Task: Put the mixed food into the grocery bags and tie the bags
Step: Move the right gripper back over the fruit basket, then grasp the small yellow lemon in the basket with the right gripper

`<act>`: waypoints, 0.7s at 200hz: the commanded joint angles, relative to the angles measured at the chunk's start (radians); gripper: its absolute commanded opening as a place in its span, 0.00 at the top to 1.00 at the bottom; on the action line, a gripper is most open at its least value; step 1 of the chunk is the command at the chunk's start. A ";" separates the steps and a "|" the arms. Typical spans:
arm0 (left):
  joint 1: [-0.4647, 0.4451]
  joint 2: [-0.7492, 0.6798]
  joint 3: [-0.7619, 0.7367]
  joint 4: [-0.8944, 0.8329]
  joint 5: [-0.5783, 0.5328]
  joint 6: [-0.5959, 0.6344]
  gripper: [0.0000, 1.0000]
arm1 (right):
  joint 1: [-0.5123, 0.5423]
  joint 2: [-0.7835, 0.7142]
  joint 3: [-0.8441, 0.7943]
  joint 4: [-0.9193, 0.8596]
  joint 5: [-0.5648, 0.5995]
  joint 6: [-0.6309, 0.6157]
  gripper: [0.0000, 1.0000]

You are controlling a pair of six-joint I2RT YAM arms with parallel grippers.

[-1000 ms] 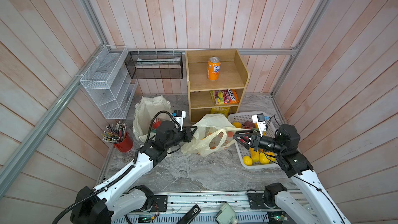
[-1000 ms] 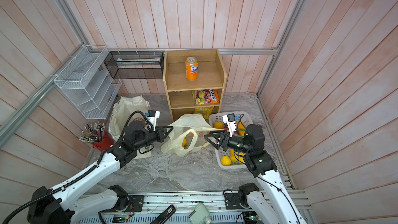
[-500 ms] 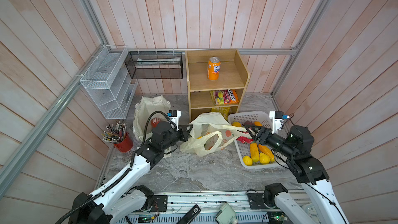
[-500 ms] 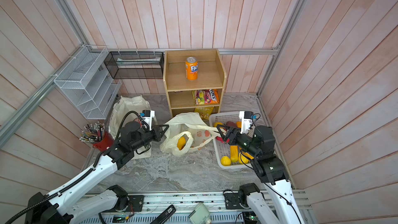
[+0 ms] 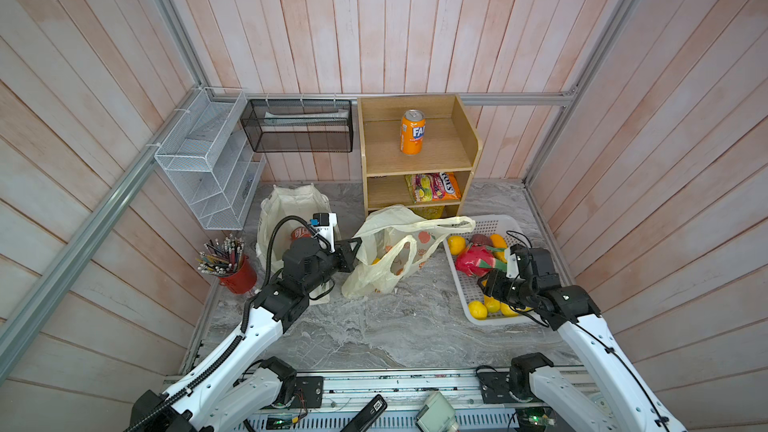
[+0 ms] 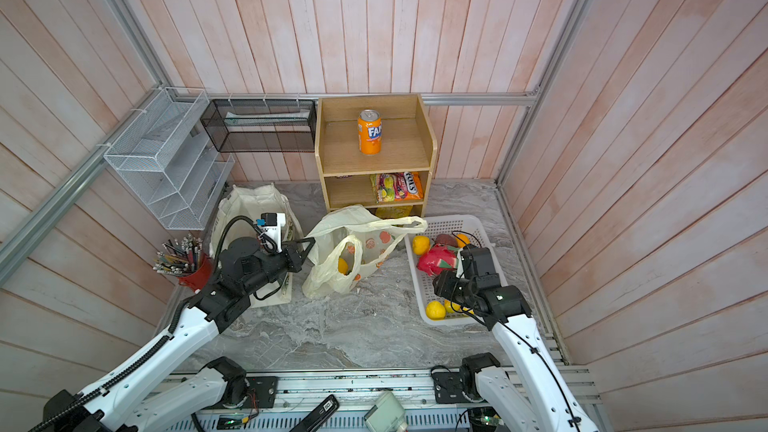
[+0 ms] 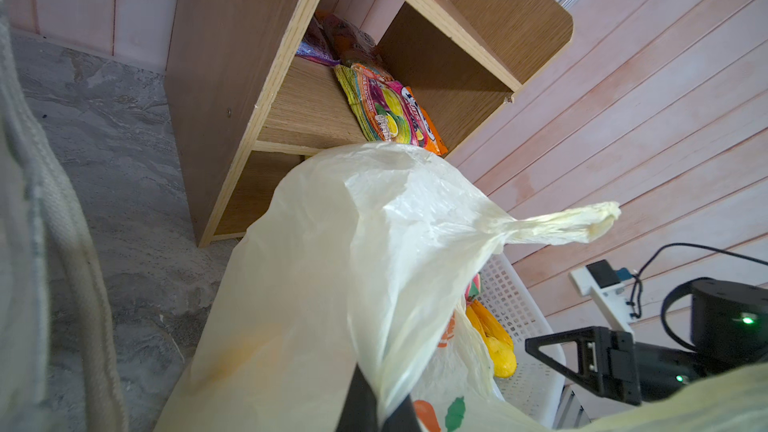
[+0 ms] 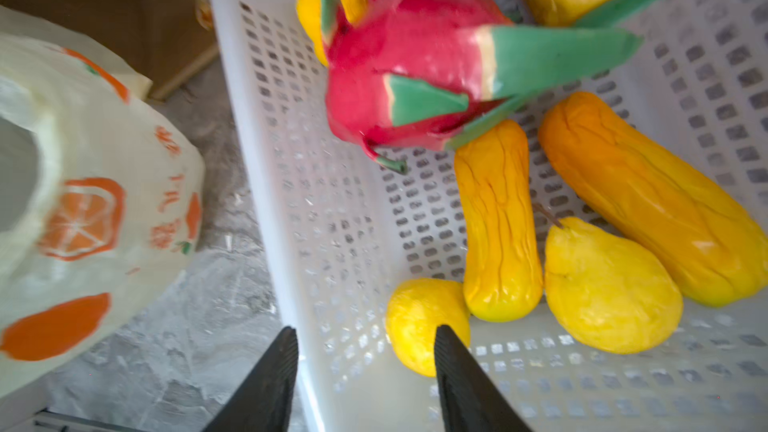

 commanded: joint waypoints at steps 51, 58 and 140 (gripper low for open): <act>0.006 -0.027 -0.014 0.018 0.035 0.020 1.00 | 0.002 0.088 -0.055 0.031 0.035 -0.001 0.51; 0.006 -0.028 -0.017 0.025 0.040 0.018 1.00 | 0.004 0.096 -0.057 0.033 0.040 0.000 0.51; 0.009 -0.064 -0.035 0.020 0.051 0.027 1.00 | 0.061 0.185 -0.091 0.065 0.031 0.063 0.39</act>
